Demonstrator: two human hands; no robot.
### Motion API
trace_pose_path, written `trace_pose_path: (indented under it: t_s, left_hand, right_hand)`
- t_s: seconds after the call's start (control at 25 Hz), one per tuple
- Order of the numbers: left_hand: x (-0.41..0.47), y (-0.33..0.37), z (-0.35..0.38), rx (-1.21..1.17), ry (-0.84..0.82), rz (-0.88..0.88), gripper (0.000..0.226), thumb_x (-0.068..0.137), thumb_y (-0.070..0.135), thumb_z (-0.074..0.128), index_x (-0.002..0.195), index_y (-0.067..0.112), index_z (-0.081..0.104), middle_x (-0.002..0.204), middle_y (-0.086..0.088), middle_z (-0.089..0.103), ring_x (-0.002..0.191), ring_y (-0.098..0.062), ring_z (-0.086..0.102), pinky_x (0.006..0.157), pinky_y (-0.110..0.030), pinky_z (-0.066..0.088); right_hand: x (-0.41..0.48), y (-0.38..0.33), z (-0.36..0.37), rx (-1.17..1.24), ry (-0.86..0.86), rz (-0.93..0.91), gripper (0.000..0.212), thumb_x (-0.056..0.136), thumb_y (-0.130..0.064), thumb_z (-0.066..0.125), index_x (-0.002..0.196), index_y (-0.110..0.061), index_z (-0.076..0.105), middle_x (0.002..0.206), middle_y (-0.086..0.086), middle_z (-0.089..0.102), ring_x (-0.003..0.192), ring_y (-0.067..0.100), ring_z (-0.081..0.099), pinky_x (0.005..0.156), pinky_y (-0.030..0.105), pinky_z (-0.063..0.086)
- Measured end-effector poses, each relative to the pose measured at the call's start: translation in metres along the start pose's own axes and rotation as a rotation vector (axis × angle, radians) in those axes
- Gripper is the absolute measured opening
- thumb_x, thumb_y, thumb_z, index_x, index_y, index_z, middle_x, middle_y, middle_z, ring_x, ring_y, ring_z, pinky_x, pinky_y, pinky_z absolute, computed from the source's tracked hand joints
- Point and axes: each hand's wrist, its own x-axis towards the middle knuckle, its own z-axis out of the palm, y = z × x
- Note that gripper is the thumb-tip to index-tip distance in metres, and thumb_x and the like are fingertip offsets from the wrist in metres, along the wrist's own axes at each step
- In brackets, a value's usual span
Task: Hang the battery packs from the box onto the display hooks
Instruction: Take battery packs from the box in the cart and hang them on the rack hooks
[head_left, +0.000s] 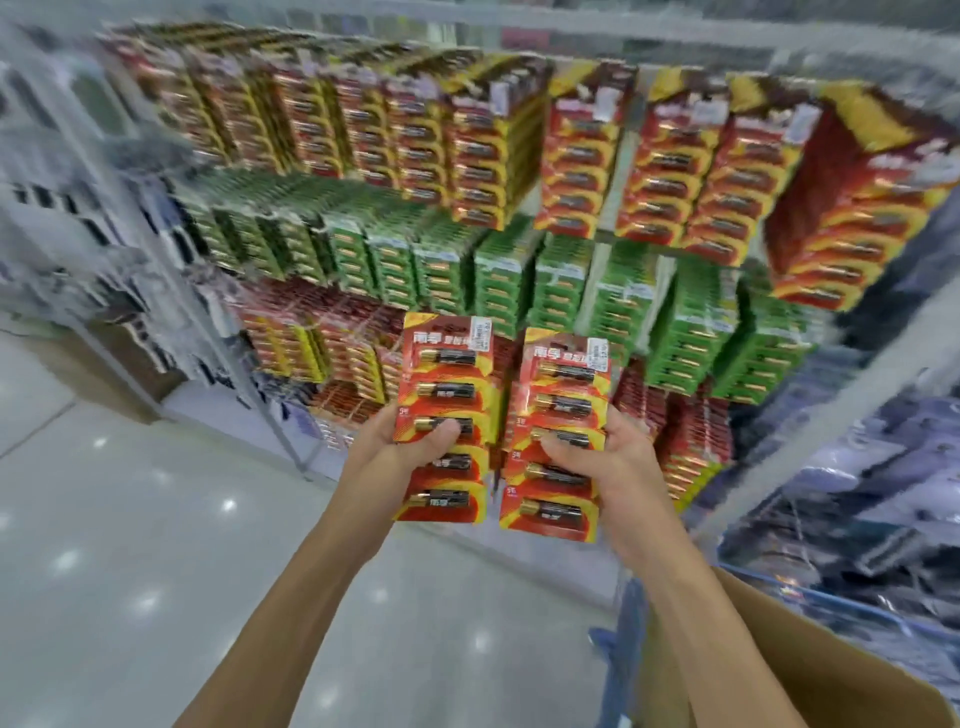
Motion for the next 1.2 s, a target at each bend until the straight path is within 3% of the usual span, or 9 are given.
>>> trace_pose_path:
  t_s: [0.32,0.52,0.72,0.92,1.2]
  left_hand:
    - [0.028,0.052,-0.089,-0.032,0.064,0.112,0.032,0.091,0.014,0.074,0.122,0.019,0.069,0.111,-0.007,0.079,0.099,-0.030,0.077,0.078,-0.043,0.062]
    - [0.080,0.074,-0.128,-0.027,0.051,0.155,0.035,0.091,0.012,0.074,0.125,0.015,0.068,0.111,-0.007,0.079,0.099,-0.028,0.077,0.071,-0.035,0.063]
    - [0.158,0.095,-0.163,-0.010,0.014,0.176,0.036,0.091,0.014,0.075,0.126,0.018,0.069,0.116,-0.008,0.078,0.105,-0.031,0.076,0.083,-0.049,0.062]
    - [0.226,0.127,-0.189,-0.035,0.009,0.179,0.038,0.085,0.016,0.077,0.123,0.018,0.070,0.113,-0.008,0.079,0.101,-0.031,0.077,0.082,-0.048,0.060]
    - [0.299,0.164,-0.230,-0.042,-0.076,0.192,0.037,0.083,0.012,0.076,0.119,0.017,0.072,0.111,-0.008,0.079,0.100,-0.031,0.077,0.079,-0.045,0.061]
  right_hand:
    - [0.047,-0.021,0.108,-0.024,-0.104,-0.037,0.043,0.083,-0.004,0.079,0.123,-0.015,0.067,0.113,0.010,0.078,0.101,0.034,0.076,0.090,0.061,0.058]
    - [0.098,-0.027,0.153,-0.044,-0.106,-0.076,0.042,0.082,-0.007,0.081,0.121,-0.017,0.068,0.110,0.006,0.079,0.098,0.030,0.077,0.081,0.050,0.062]
    - [0.175,-0.027,0.193,-0.048,-0.111,-0.091,0.045,0.081,-0.009,0.083,0.121,-0.020,0.067,0.112,0.003,0.079,0.099,0.026,0.077,0.081,0.047,0.063]
    - [0.243,-0.040,0.230,-0.051,-0.110,-0.088,0.043,0.081,-0.003,0.081,0.120,-0.018,0.068,0.108,0.002,0.080,0.094,0.022,0.078,0.066,0.031,0.063]
    - [0.304,-0.045,0.277,-0.057,-0.062,-0.132,0.048,0.081,-0.011,0.082,0.125,-0.022,0.066,0.112,0.001,0.079,0.102,0.025,0.076,0.083,0.045,0.062]
